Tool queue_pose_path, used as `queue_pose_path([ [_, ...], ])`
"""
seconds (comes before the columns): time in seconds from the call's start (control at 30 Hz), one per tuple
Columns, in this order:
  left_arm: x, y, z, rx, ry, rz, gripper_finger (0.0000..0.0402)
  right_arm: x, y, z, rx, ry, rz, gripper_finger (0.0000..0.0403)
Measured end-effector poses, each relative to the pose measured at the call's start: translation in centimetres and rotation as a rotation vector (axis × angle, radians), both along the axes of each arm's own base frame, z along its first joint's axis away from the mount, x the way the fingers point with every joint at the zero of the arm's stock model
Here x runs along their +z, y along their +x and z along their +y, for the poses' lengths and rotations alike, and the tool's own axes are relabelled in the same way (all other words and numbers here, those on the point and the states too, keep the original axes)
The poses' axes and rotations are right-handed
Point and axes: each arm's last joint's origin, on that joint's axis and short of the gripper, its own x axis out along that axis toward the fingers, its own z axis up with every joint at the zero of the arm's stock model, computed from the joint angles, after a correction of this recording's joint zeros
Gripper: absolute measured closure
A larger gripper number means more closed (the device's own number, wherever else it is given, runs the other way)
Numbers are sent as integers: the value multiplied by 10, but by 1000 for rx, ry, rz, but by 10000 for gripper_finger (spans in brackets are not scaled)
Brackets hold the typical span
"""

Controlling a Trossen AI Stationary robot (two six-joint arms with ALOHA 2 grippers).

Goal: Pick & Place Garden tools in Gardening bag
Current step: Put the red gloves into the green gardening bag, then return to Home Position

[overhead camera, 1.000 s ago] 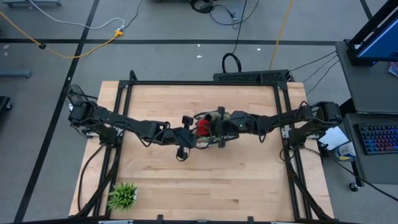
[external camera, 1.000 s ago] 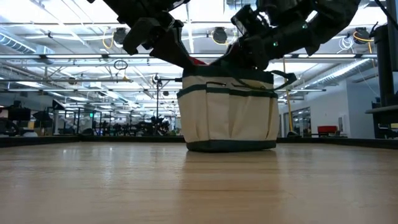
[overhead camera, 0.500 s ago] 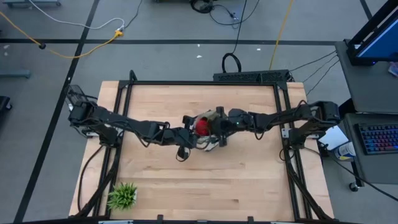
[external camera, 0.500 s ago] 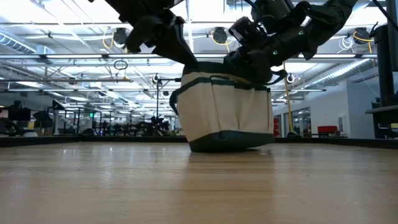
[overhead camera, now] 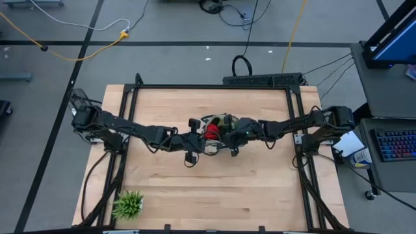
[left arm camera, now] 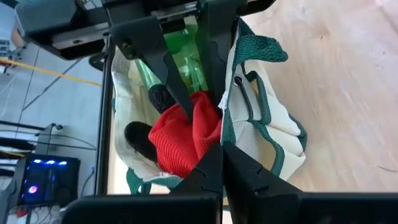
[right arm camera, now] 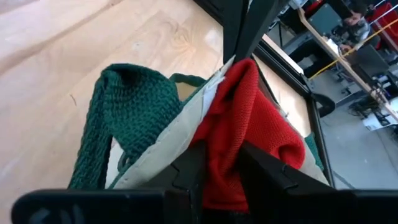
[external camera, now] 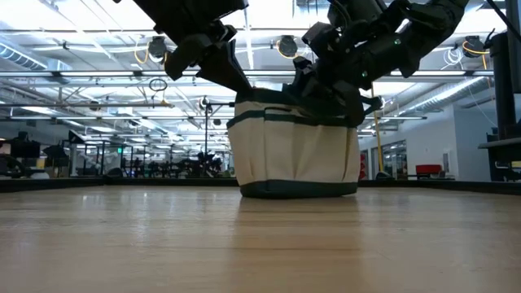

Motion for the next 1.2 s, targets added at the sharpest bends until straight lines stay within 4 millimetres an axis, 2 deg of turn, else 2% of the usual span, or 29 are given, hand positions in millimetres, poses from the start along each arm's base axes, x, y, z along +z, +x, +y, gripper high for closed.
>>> queue_pose_path([
  [0.3,-1,-2,2,43,30,14,398,16,-4,3,-41,1,-72,314],
  [0.53,-1,-3,2,51,32,19,396,26,-19,11,-83,60,-5,314],
  [0.8,-2,-3,2,67,-8,16,397,36,-24,16,-89,46,-35,314],
  [1.0,-3,-4,1,55,-61,19,363,44,-27,17,-146,35,-86,314],
  [1.2,-3,-4,-2,61,-68,15,332,46,-26,25,-119,40,-102,314],
])
